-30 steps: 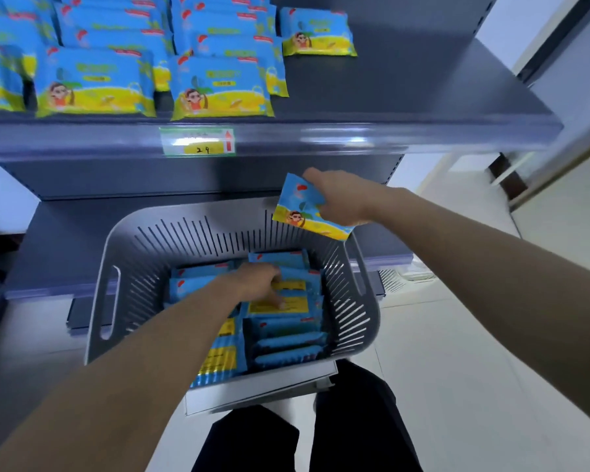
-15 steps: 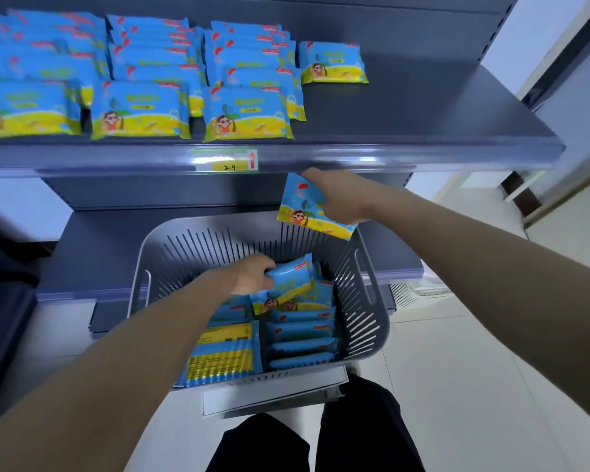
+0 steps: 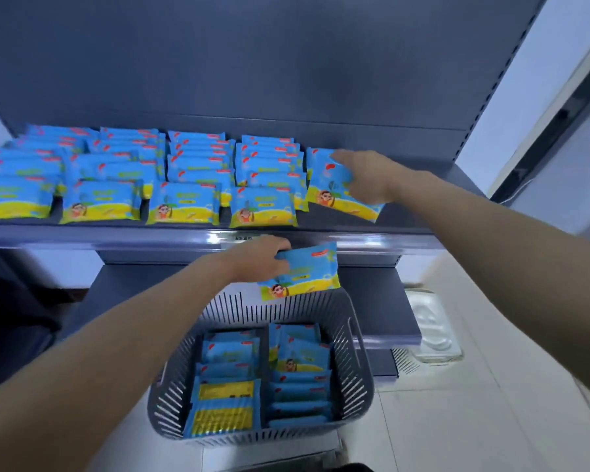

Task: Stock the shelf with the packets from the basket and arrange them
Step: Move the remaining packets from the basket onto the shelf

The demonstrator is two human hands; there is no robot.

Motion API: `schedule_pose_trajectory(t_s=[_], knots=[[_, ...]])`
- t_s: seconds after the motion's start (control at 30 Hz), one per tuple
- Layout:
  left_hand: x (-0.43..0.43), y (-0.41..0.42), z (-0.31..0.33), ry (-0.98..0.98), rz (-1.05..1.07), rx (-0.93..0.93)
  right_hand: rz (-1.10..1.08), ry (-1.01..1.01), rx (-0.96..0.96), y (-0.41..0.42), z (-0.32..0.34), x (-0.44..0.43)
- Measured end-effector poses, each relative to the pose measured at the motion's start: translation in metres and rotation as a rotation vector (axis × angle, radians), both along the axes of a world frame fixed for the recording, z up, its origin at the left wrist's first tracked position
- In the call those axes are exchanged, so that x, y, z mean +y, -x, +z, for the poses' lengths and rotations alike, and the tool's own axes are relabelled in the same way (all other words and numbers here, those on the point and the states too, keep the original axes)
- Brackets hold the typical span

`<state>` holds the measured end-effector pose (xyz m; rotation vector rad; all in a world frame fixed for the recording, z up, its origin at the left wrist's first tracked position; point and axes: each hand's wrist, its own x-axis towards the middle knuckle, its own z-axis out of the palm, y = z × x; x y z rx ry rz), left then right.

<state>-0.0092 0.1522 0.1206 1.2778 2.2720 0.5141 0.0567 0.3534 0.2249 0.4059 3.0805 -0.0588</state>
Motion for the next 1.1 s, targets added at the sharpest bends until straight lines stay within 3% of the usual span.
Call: schedule_pose_trajectory(t_s=[0.13,0.33,0.83,1.1], knots=[[0.014,0.005,0.039,-0.020,-0.048,0.078,-0.012,0.016,0.004,0.016,0.016,0.034],[0.044,0.018,0.069,-0.094,-0.013,0.018,-0.003,-0.011,-0.041,0.049,0.008,0.082],[0.160,0.067,0.066,-0.111,0.093,0.022,0.187,0.138,-0.115,0.148,-0.045,0.173],[0.189,0.097,0.056,0.063,0.099,0.253,0.232,0.163,-0.084,0.192,-0.054,0.187]])
